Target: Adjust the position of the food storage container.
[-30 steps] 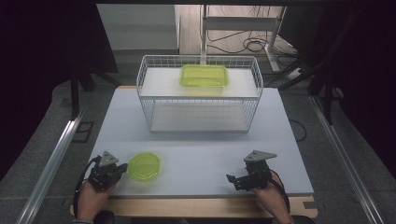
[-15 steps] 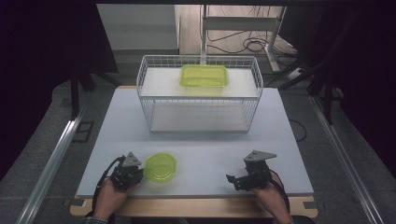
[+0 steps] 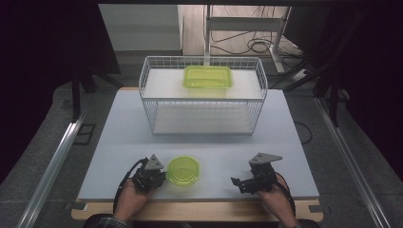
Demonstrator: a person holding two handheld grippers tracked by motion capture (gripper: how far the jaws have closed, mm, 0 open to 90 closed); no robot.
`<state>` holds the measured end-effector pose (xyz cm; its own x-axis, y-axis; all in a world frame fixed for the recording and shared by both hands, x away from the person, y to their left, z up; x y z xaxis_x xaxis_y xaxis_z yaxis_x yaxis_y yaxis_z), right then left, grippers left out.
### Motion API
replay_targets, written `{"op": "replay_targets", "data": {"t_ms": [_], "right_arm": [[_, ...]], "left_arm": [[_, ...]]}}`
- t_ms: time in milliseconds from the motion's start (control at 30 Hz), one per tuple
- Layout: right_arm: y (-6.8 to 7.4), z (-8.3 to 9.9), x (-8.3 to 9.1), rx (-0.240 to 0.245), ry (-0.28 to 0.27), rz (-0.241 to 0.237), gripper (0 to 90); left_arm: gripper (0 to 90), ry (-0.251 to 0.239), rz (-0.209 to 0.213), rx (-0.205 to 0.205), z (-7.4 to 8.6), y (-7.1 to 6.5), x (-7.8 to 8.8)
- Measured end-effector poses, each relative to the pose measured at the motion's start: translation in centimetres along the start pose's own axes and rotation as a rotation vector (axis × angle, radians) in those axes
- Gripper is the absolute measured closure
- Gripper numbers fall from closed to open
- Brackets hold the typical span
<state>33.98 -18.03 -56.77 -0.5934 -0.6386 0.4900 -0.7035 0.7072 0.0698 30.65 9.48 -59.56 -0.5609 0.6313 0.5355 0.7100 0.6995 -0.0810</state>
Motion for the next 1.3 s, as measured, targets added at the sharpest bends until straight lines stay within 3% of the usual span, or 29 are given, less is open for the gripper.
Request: {"op": "replay_targets", "data": {"t_ms": [167, 467, 667, 767, 800, 833, 867, 900, 967, 1000, 1100, 1200, 1300], "right_arm": [[-0.4, 0.1, 0.0, 0.001, 0.004, 0.005, 3.4], [-0.9, 0.4, 0.0, -0.022, -0.001, -0.002, 4.8], [-1.0, 0.4, 0.0, -0.029, -0.003, -0.008, 5.2], [-1.1, 0.2, 0.2, -0.032, -0.015, -0.011, 5.3], [-1.1, 0.2, 0.2, -0.032, -0.015, -0.011, 5.3], [-1.0, 0.2, 0.2, -0.035, -0.019, -0.019, 5.6], [-1.0, 0.2, 0.2, -0.035, -0.019, -0.019, 5.6], [-1.0, 0.1, 0.2, -0.039, -0.021, -0.024, 5.6], [-0.9, 0.1, 0.2, -0.04, -0.023, -0.026, 5.6], [-0.9, 0.1, 0.2, -0.04, -0.023, -0.026, 5.6], [-0.8, 0.0, 0.2, -0.043, -0.029, -0.035, 5.5], [-0.8, 0.0, 0.2, -0.042, -0.03, -0.037, 5.5], [-0.7, 0.0, 0.2, -0.041, -0.031, -0.042, 5.4]], "left_arm": [[88.6, 0.007, 0.043, -0.034, -0.6, -2.0, -1.4], [88.2, 0.0, 0.085, -0.063, -1.2, -4.4, -3.1], [85.1, 0.008, 0.083, -0.082, -1.1, -5.0, -3.2], [68.0, -0.003, 0.043, -0.081, -1.0, -4.5, -2.4], [68.0, -0.01, 0.029, -0.073, -1.0, -4.3, -2.1], [54.2, -0.017, 0.02, -0.074, -1.0, -4.1, -1.7], [54.2, -0.023, 0.011, -0.074, -1.0, -4.0, -1.3], [42.3, -0.039, 0.001, -0.065, -1.0, -3.7, -0.6], [31.1, -0.047, -0.003, -0.054, -1.0, -3.6, -0.3], [31.1, -0.051, 0.0, -0.045, -0.9, -3.5, 0.0], [12.6, -0.056, -0.032, -0.041, -0.5, -2.7, 1.0], [6.2, -0.057, -0.05, -0.046, -0.3, -2.3, 1.5], [5.0, -0.075, -0.061, -0.024, 0.0, -1.8, 2.2]]}}
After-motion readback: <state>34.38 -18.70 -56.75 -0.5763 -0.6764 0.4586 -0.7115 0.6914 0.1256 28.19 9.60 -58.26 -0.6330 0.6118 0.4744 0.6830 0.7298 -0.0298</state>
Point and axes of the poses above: each handheld gripper's, and its own axes: x roughly backward along the jaws, z roughly out of its underside, y roughly to its left, the point moved 9 cm from there along -x, roughly forward along the jaws, and after that the axes turned 15 degrees about -y, right-handed, at the moved point
